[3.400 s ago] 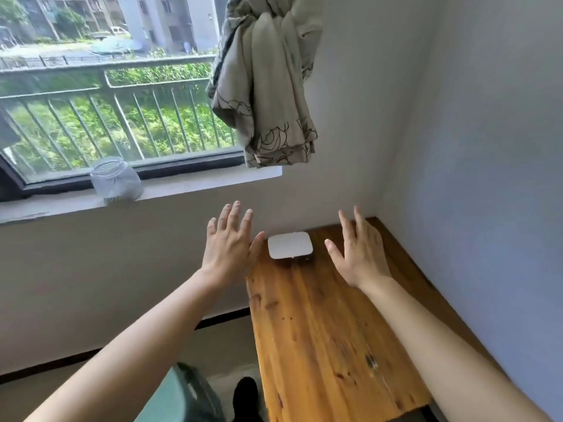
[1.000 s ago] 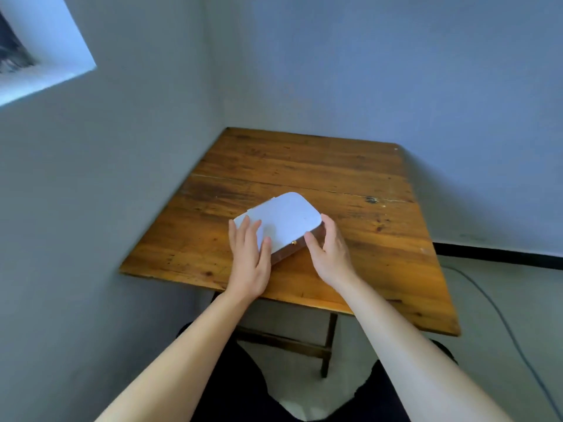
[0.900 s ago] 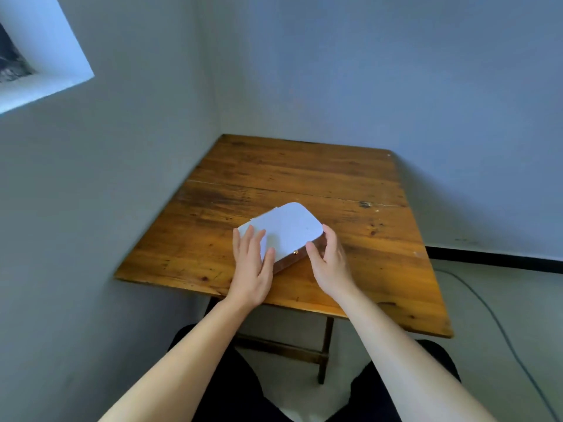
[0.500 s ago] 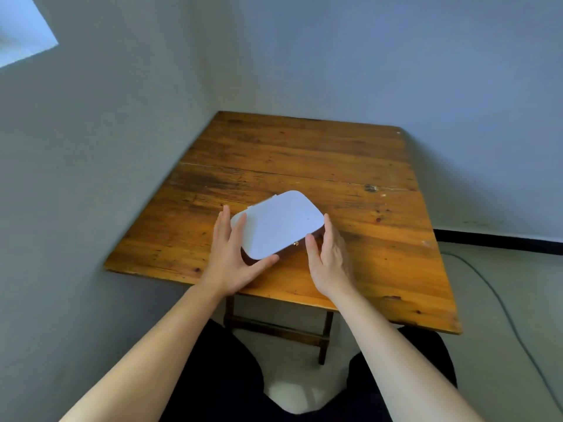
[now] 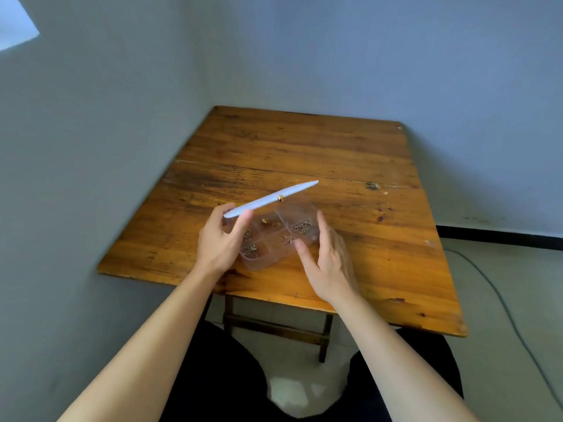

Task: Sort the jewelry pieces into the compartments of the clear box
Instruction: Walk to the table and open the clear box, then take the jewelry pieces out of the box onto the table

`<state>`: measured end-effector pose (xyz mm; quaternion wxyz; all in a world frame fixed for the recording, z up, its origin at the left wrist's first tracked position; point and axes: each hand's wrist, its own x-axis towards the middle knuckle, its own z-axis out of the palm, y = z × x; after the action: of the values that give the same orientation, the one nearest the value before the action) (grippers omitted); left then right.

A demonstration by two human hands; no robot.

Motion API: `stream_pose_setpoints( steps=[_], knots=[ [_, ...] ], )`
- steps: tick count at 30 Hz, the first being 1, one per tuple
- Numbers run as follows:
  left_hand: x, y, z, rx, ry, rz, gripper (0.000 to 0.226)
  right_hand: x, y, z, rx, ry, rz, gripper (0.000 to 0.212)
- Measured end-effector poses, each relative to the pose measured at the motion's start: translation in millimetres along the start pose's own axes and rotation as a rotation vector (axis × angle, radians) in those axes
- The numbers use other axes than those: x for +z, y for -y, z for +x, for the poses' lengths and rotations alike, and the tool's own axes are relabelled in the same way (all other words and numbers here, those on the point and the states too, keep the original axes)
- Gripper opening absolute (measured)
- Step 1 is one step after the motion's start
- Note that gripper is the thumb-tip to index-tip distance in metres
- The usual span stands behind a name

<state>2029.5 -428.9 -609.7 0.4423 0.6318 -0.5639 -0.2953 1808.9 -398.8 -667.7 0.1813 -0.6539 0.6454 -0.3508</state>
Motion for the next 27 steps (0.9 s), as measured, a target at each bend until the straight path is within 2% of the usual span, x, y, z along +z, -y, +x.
stream_pose_setpoints(
  steps=[3,6,7,12,15,21,24,27],
  knots=[
    [0,-8,15,-0.048,-0.059,-0.049,0.069,-1,0,1,-0.022,-0.026,-0.007,0.06],
    [-5,-4,32,-0.109,-0.072,-0.05,0.022,-2,-2,1,-0.03,-0.029,0.022,0.052],
    [-6,0,36,-0.131,-0.074,-0.061,0.018,-2,-2,1,-0.036,-0.033,0.034,0.05],
    [-4,8,58,-0.313,-0.1,-0.177,0.021,-5,3,5,-0.027,-0.058,0.104,0.046],
    [-1,11,73,-0.428,-0.085,-0.246,0.012,-6,8,10,0.021,-0.054,0.146,0.044],
    [0,8,90,-0.447,-0.097,-0.224,0.026,-4,19,24,0.077,-0.045,0.181,0.035],
    [-5,6,86,-0.335,-0.042,-0.021,0.045,-10,22,31,0.107,0.03,0.131,0.042],
    [-15,5,75,-0.015,-0.04,0.371,0.053,-21,24,44,0.112,0.169,0.019,0.054]
  ],
)
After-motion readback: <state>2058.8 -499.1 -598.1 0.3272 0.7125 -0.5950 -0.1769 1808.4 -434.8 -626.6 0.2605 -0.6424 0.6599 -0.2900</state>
